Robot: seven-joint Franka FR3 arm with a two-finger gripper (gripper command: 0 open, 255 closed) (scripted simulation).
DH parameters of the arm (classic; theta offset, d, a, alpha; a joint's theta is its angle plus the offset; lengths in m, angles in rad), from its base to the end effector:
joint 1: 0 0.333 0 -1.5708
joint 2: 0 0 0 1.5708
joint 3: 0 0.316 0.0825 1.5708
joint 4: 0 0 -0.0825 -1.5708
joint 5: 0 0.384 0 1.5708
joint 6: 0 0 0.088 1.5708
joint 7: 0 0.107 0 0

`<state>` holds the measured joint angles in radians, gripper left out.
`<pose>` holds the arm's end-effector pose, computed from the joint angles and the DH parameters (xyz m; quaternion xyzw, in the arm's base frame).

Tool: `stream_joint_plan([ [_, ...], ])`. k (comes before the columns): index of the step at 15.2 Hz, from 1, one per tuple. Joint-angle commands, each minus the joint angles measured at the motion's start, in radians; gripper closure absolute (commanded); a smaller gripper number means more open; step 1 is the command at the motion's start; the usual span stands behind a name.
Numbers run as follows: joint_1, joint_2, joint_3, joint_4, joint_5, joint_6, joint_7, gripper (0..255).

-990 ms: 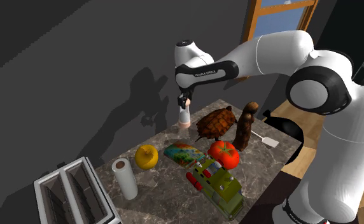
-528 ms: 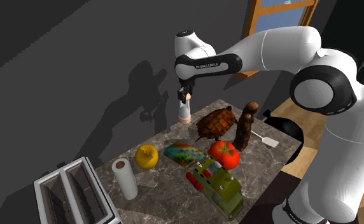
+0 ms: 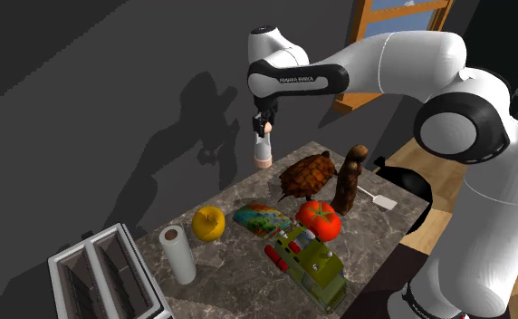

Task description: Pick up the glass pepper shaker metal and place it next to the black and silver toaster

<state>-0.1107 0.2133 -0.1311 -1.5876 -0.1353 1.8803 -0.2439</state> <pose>0.6170 -0.1554 0.5194 0.9958 0.0210 0.0202 0.0863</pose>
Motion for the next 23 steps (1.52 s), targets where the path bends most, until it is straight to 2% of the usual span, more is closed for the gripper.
stream_joint_plan([
  [1, 0.001, 0.000, 0.001, 0.028, 0.001, -0.028, -0.002, 255],
  [13, 0.000, 0.022, 0.000, 0.220, 0.008, -0.196, -0.026, 255],
  [23, -0.006, 0.082, -0.002, 0.442, 0.017, -0.358, -0.051, 255],
])
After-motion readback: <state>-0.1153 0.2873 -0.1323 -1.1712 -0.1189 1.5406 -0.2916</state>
